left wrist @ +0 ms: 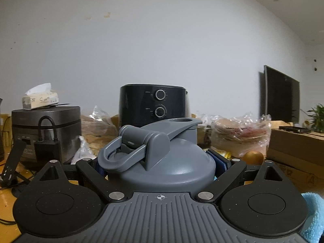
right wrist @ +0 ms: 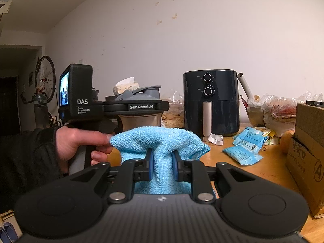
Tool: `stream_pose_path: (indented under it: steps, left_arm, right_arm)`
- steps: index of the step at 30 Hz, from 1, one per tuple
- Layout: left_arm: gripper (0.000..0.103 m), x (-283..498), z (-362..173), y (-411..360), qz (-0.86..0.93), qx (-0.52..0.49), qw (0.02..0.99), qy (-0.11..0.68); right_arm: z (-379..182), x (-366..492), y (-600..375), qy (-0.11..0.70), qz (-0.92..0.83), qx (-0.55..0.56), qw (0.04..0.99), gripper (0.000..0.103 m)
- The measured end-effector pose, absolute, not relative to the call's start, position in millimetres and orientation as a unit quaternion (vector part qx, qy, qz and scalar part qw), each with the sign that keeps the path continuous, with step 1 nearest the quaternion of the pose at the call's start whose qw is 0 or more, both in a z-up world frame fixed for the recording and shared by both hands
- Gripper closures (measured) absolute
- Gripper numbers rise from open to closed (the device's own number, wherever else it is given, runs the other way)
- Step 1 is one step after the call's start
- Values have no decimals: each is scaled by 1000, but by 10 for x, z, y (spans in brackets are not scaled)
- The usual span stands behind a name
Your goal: Clean container
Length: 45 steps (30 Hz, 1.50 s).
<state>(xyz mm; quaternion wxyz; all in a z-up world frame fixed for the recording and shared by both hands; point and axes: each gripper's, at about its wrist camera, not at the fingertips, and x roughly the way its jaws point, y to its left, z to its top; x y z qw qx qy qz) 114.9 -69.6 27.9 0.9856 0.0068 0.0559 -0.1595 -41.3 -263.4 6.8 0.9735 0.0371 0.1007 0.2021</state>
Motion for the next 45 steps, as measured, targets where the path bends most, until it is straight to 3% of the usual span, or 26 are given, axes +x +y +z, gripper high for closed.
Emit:
stream_pose_path:
  steps: [45]
  left_arm:
    - [8,1468,236,-355,-372,16,926,58]
  right_arm:
    - [1,-356,-2669,106,204,46,972,87]
